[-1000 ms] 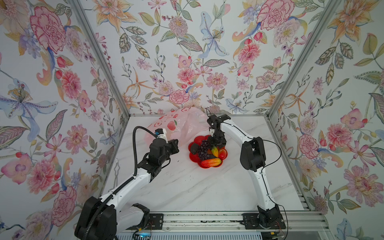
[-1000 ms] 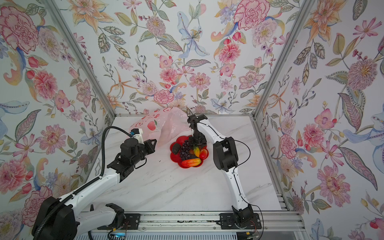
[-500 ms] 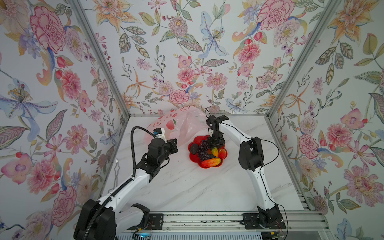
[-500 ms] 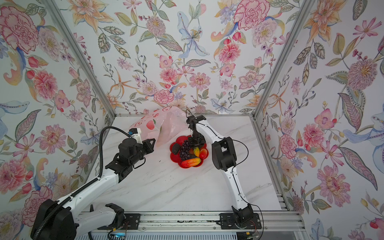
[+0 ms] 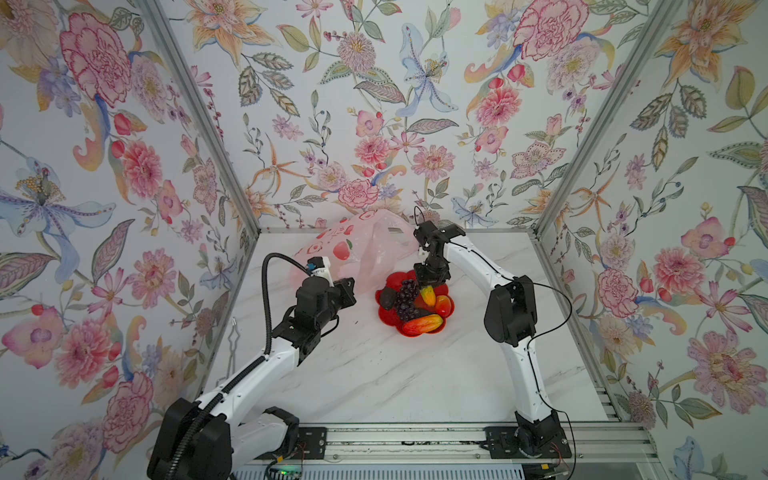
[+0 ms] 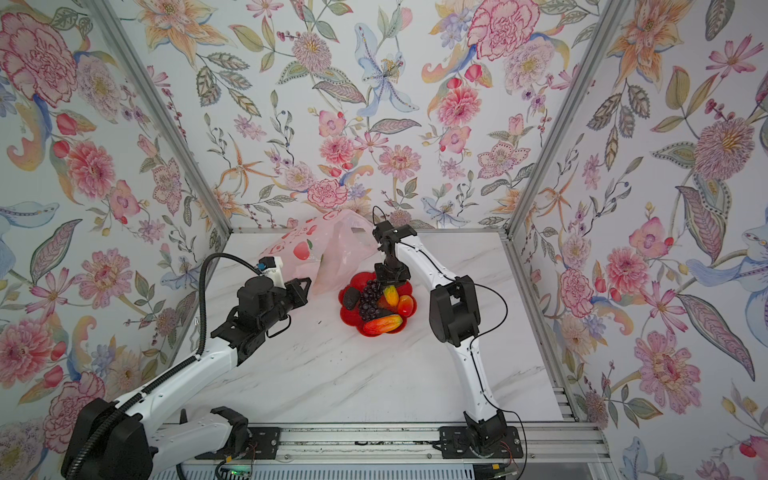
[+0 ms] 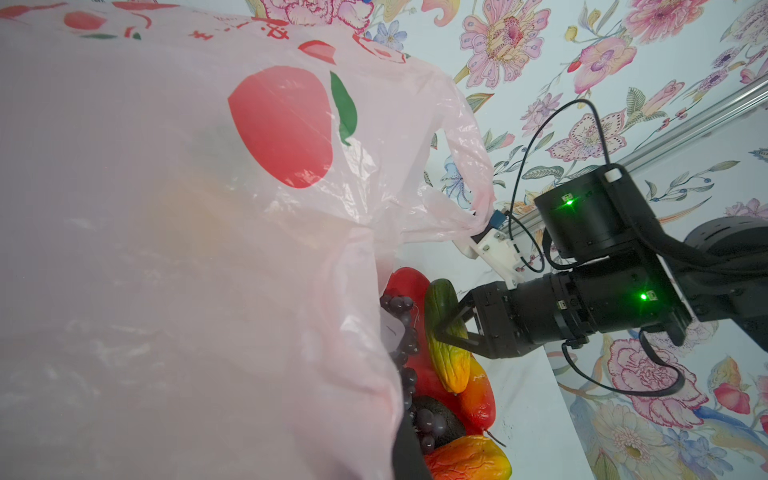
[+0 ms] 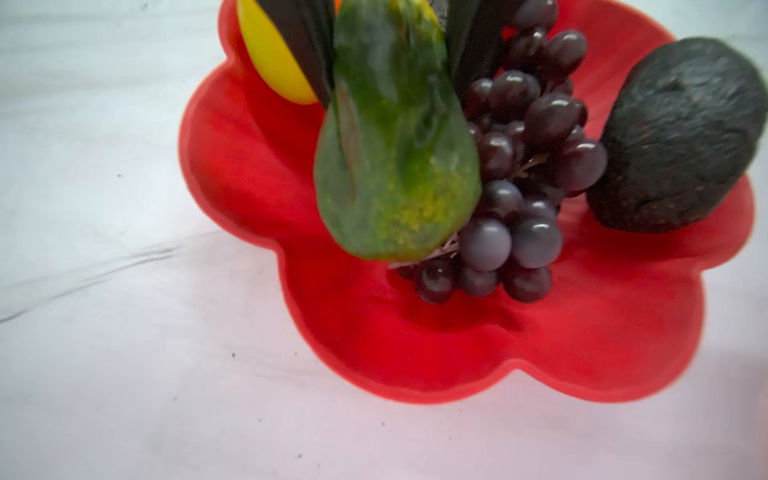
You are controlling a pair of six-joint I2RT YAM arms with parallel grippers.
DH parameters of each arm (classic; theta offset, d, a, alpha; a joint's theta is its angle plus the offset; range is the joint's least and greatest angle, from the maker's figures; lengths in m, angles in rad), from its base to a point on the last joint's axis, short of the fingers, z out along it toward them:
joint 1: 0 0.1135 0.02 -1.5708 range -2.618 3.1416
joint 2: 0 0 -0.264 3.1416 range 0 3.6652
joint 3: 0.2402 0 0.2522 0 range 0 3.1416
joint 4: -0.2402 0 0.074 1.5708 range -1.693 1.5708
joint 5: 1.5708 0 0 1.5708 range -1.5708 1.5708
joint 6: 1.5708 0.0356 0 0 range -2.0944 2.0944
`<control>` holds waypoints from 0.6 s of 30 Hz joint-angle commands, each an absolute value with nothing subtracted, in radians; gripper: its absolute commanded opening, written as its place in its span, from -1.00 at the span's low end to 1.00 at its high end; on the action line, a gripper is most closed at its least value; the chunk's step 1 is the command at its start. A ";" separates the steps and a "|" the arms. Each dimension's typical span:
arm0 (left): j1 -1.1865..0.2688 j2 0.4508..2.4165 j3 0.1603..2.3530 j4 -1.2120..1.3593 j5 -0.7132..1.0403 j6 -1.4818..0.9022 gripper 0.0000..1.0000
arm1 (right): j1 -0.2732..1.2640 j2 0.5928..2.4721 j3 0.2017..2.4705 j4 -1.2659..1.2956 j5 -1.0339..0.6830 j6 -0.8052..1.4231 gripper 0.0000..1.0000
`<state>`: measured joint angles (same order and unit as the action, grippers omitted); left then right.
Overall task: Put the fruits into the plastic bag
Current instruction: 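Close the right gripper on the cucumber and lift it toward the bag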
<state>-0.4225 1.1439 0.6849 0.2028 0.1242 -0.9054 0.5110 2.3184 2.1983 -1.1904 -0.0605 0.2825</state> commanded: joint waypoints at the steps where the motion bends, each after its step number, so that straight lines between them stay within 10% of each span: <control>1: -0.410 1.133 0.672 0.210 0.133 -0.899 -1.00 | 0.513 2.261 2.194 -1.183 -0.078 0.319 -0.31; 18: -0.411 1.130 0.668 0.219 0.141 -0.909 -1.00 | 0.495 2.014 2.096 -0.889 -0.409 0.693 -0.29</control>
<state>-0.4206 1.1439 0.6849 0.2028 0.1276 -0.9058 0.4908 2.0480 2.1490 -1.0306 -0.2913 0.5514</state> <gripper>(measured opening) 0.046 0.356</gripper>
